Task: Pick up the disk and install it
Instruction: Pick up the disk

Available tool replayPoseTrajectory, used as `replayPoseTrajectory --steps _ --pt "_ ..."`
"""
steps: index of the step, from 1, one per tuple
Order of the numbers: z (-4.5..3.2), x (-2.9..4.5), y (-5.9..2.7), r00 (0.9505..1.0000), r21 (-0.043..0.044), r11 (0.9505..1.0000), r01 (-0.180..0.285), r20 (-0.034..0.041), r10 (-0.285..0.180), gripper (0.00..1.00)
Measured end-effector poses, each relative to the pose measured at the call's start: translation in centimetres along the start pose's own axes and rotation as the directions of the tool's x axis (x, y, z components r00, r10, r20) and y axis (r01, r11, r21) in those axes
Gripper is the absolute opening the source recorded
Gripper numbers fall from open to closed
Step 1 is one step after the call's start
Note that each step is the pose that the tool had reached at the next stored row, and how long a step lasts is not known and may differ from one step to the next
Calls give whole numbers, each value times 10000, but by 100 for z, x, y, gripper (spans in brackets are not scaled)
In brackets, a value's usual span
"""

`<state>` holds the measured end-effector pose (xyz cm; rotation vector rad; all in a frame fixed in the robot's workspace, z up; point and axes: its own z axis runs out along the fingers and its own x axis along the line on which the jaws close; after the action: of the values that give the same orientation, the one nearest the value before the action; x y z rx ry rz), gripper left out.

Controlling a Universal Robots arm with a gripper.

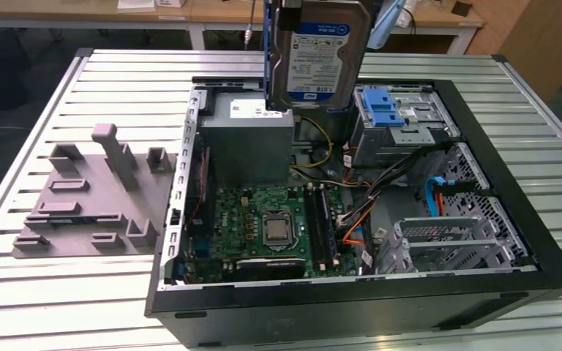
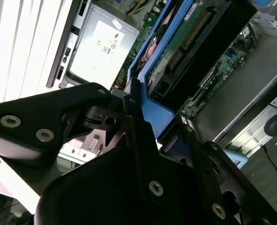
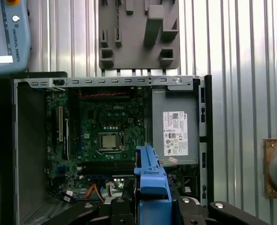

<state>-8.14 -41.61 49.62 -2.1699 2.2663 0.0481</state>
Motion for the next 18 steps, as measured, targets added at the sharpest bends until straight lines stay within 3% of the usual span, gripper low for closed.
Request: replayPoseTrajectory --steps 10,15,18 --pt "11 238 -16 10000 2 10000 -57 3 57 36" --pt "22 413 -25 10000 4 10000 -58 2 58 36" --pt "27 437 -25 10000 6 10000 -58 4 58 36"
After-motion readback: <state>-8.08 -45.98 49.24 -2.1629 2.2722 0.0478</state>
